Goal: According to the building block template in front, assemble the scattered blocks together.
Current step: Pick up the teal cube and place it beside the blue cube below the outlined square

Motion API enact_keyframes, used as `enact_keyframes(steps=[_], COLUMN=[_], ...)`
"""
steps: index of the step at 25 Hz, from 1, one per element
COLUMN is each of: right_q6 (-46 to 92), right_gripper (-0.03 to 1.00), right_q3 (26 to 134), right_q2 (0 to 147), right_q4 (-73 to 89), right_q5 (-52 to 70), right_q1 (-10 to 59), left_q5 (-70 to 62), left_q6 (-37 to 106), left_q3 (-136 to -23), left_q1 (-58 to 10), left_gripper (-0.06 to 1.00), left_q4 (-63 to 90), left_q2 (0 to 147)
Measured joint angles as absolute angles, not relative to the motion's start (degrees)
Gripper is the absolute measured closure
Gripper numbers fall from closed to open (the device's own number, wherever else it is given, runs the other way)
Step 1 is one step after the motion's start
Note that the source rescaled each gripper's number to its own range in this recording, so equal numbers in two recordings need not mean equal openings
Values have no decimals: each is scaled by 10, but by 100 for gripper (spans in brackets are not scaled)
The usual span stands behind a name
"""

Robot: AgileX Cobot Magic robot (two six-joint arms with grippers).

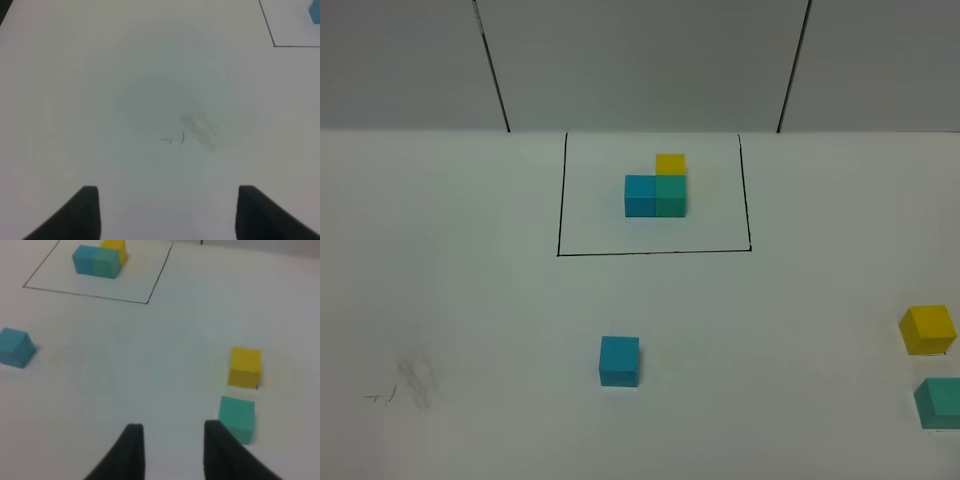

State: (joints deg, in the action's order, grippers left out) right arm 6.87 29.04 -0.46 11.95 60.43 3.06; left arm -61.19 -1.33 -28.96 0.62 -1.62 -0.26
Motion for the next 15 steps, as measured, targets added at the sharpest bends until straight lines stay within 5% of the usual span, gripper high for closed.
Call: enact_keyframes(steps=[4,10,15], right_q6=[39,10,5], right_gripper=[64,13,7], right_q3=[290,301,355], right_q2=[-5,75,216], right_q4=[109,78,68], right_q5=[614,619,619], right_q1=[31,31,31], left_q5=[-612,-612,-612], left_q6=[-13,-13,-13], left_q3=[-290,-290,-290], left_q1=[6,6,6], left_gripper=[56,56,56], left_q4=[-16,-16,-16], left_q2=[-3,-3,-3])
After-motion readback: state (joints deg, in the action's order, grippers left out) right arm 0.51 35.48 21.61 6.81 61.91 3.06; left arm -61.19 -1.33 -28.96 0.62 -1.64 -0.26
